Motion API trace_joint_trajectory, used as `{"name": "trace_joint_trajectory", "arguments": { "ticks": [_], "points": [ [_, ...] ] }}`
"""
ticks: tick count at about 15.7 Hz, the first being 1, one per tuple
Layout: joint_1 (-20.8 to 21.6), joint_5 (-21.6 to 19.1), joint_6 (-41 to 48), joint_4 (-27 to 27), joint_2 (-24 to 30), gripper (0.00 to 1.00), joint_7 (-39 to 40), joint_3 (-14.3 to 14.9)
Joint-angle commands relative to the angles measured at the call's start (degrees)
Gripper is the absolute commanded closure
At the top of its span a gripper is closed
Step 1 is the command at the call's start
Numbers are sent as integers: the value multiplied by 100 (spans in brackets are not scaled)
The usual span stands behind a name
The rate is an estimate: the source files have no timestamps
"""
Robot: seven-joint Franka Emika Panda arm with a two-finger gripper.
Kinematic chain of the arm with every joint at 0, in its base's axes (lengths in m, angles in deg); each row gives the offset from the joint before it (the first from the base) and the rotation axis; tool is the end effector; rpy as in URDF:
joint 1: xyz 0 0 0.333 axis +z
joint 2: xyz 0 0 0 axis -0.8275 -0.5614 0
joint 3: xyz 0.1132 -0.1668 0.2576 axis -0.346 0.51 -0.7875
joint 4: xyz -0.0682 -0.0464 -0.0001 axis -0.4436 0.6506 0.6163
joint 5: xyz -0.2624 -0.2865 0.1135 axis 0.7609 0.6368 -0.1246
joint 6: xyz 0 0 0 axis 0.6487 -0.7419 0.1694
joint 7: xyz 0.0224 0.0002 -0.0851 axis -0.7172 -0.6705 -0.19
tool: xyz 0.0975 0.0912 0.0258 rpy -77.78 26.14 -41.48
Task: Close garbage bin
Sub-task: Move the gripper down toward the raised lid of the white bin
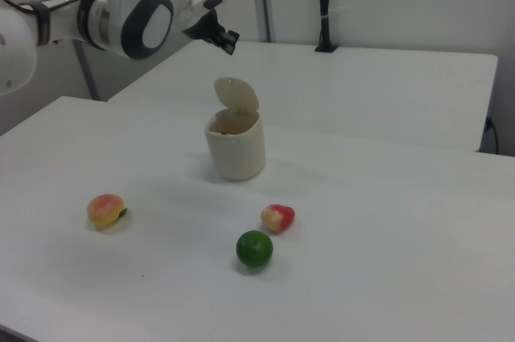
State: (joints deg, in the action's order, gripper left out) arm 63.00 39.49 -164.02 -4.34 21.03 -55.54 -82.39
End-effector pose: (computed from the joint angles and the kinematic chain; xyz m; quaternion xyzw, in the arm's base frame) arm 0.7362 0.0098 0.5822 -0.9260 0.0528 -0.3702 0.0524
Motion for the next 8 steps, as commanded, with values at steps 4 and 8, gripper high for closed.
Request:
{"name": "trace_joint_trajectory", "arguments": {
  "ticks": [4,8],
  "points": [
    [146,84,-798,622,-881,100,-199,5],
    [208,92,-1167,711,-1162,100,-199,-3]
  ]
}}
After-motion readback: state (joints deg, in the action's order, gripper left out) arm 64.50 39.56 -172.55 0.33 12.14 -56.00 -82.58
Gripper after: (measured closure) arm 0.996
